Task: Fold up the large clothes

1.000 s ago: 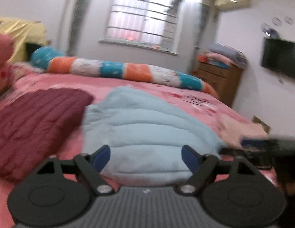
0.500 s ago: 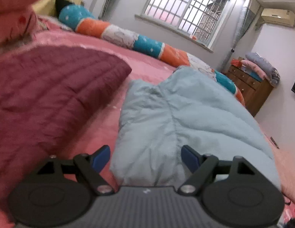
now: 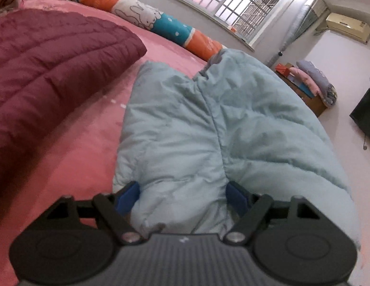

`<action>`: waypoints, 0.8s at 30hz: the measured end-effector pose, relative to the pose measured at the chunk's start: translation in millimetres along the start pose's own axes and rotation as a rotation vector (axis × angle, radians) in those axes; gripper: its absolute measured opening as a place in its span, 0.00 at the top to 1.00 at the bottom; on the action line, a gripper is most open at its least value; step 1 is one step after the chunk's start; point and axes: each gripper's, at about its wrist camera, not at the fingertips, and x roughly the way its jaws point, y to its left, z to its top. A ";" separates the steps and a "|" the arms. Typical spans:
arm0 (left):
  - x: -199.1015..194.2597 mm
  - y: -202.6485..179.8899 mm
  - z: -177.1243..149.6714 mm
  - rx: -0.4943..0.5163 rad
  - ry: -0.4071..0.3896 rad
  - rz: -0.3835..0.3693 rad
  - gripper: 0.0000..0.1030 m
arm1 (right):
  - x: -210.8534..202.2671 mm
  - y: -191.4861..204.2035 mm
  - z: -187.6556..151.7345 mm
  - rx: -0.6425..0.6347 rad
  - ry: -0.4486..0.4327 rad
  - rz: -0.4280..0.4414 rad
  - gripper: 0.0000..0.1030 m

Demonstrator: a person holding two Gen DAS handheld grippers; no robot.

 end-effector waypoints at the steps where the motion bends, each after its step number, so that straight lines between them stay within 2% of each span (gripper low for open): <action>1: 1.1 -0.1 -1.2 -0.012 0.000 -0.007 0.36 | 3.5 -3.6 1.9 0.013 -0.006 -0.005 0.00; 5: -0.2 -9.6 -7.2 0.016 0.007 0.008 0.63 | -4.9 -7.5 6.5 0.052 -0.060 -0.013 0.00; 8: -2.8 -18.9 -5.9 0.044 0.004 -0.011 0.76 | -14.5 -14.2 12.8 0.072 -0.151 -0.045 0.00; 12: -7.2 -36.1 -2.2 0.083 -0.007 -0.047 0.89 | -27.7 -36.2 26.0 0.158 -0.266 -0.089 0.00; 15: -14.6 -54.5 1.9 0.101 -0.015 -0.102 0.90 | -21.5 -52.6 40.6 0.235 -0.300 -0.126 0.00; 17: -20.7 -71.9 0.7 0.142 -0.024 -0.147 0.90 | -16.7 -65.0 44.4 0.297 -0.299 -0.113 0.00; 19: -18.2 -81.9 -4.1 0.178 -0.011 -0.147 0.90 | -9.9 -67.5 44.0 0.355 -0.298 -0.094 0.00; 22: -3.3 -78.4 -11.7 0.167 0.038 -0.129 0.88 | 3.6 -71.9 44.6 0.425 -0.287 -0.056 0.00; 23: 1.0 -76.0 -14.1 0.167 0.048 -0.108 0.84 | 7.2 -74.9 43.0 0.442 -0.283 -0.056 0.00; 24: 5.0 -73.3 -17.5 0.172 0.056 -0.093 0.80 | 8.4 -76.4 40.2 0.462 -0.273 -0.055 0.05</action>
